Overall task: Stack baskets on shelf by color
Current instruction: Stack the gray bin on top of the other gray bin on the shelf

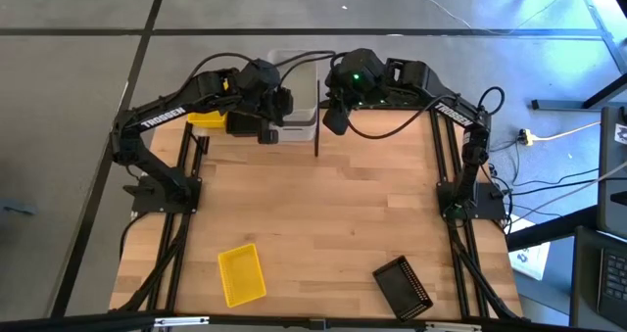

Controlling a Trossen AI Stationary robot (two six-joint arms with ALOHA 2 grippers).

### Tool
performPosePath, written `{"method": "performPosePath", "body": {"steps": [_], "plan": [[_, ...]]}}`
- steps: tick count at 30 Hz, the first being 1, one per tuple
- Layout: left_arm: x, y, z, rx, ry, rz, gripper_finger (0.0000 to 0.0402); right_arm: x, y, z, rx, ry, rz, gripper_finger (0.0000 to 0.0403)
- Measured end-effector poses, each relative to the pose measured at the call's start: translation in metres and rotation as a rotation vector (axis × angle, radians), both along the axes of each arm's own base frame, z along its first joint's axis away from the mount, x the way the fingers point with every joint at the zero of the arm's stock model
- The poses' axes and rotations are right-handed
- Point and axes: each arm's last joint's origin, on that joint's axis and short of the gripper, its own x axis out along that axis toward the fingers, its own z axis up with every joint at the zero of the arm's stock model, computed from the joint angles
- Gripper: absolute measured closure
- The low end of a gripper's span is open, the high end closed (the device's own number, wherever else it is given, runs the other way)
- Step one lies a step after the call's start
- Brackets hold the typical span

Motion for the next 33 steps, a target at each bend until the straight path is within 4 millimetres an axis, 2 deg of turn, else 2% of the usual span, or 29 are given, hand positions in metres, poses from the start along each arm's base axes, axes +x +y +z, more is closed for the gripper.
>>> {"method": "performPosePath", "body": {"steps": [24,33], "plan": [[-0.0024,0.0029,-0.0016,-0.101,-0.027,0.024,0.0401,0.0000,0.0000,0.0000,0.000,0.000,0.000,0.0291],[-0.0024,0.0027,-0.0012,-0.100,-0.030,0.024,0.0361,0.0000,0.0000,0.0000,0.000,0.000,0.000,0.0291]]}}
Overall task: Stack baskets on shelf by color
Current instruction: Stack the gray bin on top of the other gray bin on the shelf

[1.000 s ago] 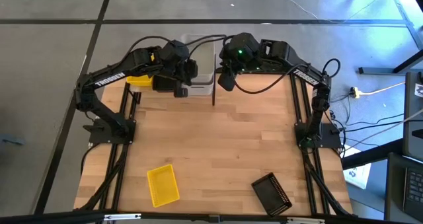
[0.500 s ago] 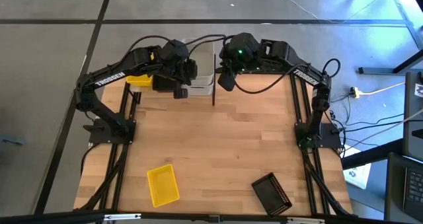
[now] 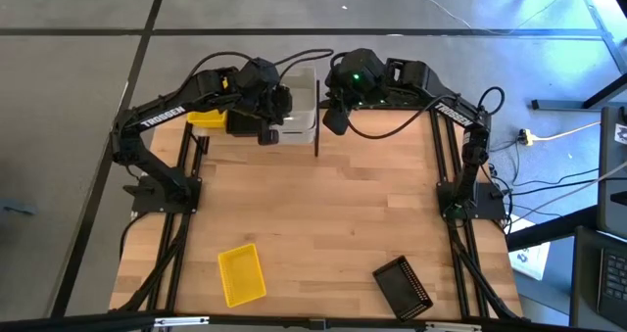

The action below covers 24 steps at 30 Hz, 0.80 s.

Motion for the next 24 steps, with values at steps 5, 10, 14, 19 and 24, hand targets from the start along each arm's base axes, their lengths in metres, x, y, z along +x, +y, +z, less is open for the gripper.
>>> {"method": "performPosePath", "body": {"steps": [5,10,14,19,24], "plan": [[0.0000,0.0000,-0.0002,0.000,0.001,0.000,0.0352,0.0000,0.0000,0.0000,0.000,0.000,0.000,0.0291],[-0.0013,-0.0023,0.0015,0.026,0.005,0.017,0.0351,0.0000,0.0001,0.0000,-0.001,0.000,0.001,0.0291],[-0.0005,-0.0051,0.0029,0.061,0.006,0.038,0.0351,0.0000,0.0001,0.0000,-0.002,0.001,0.002,0.0291],[-0.0006,-0.0049,0.0029,0.073,0.010,0.051,0.0351,0.0000,0.0000,0.0000,-0.016,0.008,0.015,0.0291],[-0.0001,-0.0053,0.0034,0.081,0.007,0.055,0.0351,0.0000,0.0000,0.0000,-0.018,0.009,0.017,0.0291]]}}
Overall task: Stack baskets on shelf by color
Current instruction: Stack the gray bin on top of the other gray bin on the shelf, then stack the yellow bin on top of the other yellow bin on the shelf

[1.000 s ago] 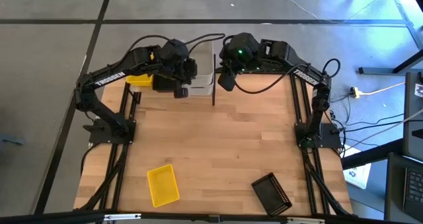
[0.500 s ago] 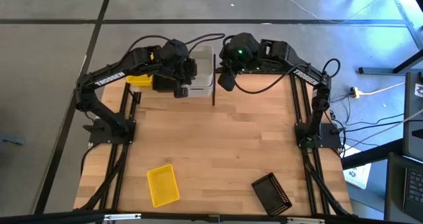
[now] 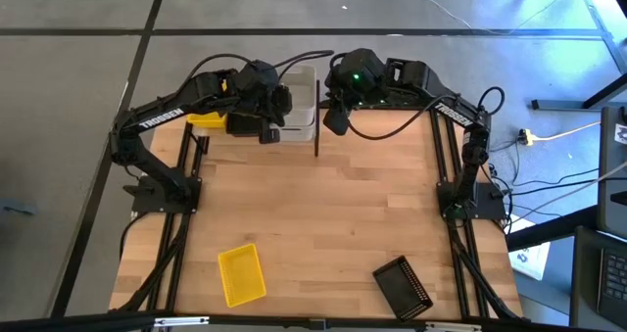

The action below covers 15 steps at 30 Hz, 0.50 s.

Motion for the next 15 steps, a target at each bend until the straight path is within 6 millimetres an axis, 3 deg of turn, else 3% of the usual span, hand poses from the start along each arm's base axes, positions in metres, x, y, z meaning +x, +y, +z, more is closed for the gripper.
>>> {"method": "performPosePath", "body": {"steps": [15], "plan": [[-0.016,-0.009,0.016,0.032,-0.062,0.004,0.0351,-0.001,-0.005,0.000,-0.004,0.000,-0.013,0.0291]]}}
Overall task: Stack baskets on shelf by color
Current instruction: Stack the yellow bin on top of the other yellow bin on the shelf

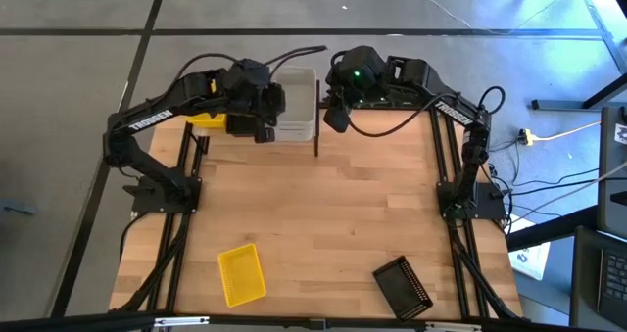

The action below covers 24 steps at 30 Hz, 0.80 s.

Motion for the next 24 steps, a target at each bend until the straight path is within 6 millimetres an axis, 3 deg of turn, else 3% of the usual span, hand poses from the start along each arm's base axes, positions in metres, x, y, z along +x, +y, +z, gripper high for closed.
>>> {"method": "performPosePath", "body": {"steps": [7,17,24], "plan": [[-0.023,-0.009,0.012,-0.073,-0.055,0.035,0.0351,-0.002,0.002,0.001,-0.013,0.014,0.069,0.0291],[-0.079,-0.035,0.015,-0.383,-0.014,0.084,0.0351,-0.019,0.023,0.005,0.033,0.093,0.436,0.0291],[-0.098,-0.054,0.015,-0.570,-0.009,0.169,0.0351,-0.023,0.040,0.006,0.150,0.045,0.716,0.0291]]}}
